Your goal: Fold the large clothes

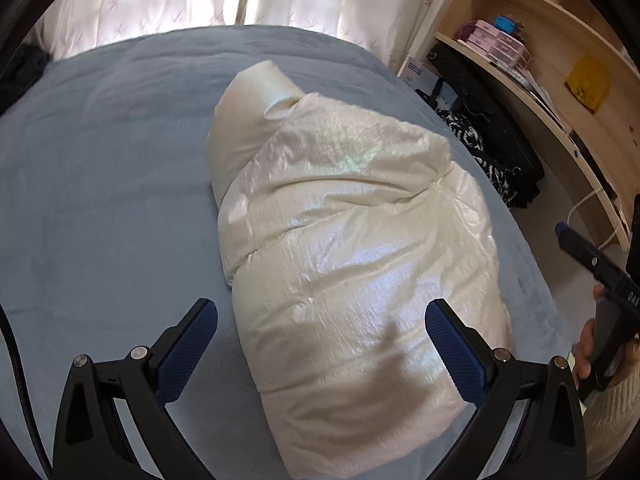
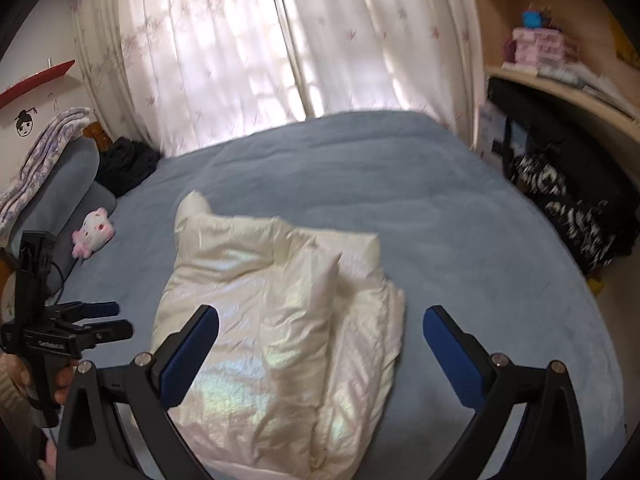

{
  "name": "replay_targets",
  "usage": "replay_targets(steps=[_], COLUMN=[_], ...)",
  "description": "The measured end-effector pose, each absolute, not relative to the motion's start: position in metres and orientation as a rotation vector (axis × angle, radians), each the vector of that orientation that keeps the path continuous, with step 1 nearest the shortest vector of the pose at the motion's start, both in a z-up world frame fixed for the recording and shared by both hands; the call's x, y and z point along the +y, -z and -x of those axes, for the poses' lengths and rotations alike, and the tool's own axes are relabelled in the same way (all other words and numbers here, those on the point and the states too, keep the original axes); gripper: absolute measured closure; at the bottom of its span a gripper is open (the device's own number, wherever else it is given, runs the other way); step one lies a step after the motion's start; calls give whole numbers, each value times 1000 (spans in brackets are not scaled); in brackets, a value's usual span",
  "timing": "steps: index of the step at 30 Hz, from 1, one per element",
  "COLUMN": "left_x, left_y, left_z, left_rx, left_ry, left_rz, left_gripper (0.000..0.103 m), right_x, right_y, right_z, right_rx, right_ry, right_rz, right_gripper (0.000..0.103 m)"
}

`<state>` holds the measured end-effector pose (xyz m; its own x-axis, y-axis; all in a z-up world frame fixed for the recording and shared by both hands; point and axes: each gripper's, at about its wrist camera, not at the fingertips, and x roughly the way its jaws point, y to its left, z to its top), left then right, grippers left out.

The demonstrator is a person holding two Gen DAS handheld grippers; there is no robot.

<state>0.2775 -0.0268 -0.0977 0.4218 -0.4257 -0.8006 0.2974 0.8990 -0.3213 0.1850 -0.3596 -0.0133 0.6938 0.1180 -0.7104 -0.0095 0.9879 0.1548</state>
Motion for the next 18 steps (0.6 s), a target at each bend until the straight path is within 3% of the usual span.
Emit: replay_targets(steps=[10, 18], left_x=[-25, -39], left_y=[146, 169], left_z=[-301, -305], left_rx=[1131, 1161], left_ry=[424, 451], left_rz=[277, 292], left_gripper=[1, 0], right_x=[-356, -407], right_y=[84, 147], right_z=[-220, -222], right_rx=[1047, 1188], right_ry=[-28, -107], right_rz=[-158, -553], right_gripper=[1, 0])
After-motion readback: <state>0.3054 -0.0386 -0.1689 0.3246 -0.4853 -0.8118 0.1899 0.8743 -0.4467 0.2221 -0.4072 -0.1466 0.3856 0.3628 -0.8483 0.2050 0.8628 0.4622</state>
